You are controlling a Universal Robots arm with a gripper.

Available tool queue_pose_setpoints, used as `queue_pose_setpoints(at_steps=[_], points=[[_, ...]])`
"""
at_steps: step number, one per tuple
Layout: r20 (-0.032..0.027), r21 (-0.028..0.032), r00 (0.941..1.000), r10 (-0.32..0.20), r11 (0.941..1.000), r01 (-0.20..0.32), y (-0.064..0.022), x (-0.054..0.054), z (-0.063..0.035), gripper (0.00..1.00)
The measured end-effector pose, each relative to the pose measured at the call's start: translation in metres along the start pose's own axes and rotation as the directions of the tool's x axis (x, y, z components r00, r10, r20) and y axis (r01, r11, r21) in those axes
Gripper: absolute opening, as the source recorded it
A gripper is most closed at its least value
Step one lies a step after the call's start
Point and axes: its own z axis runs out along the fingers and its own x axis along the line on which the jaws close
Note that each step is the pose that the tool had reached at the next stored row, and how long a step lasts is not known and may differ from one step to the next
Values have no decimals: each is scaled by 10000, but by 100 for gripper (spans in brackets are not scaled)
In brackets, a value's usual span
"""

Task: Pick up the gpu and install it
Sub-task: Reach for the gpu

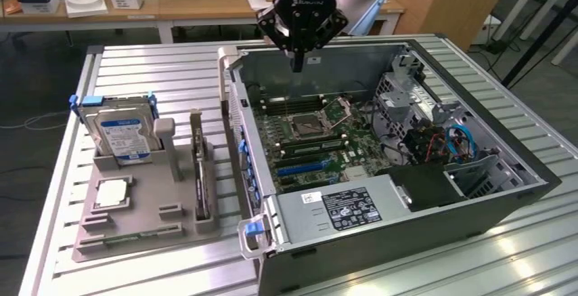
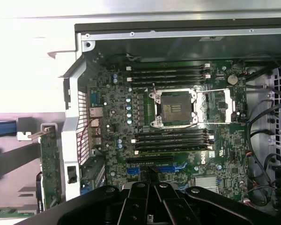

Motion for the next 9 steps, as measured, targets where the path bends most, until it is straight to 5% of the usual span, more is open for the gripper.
queue_pose_setpoints(at_steps=[9], points=[[-1,1,10000,0,10000,0,-9,112,5,11]])
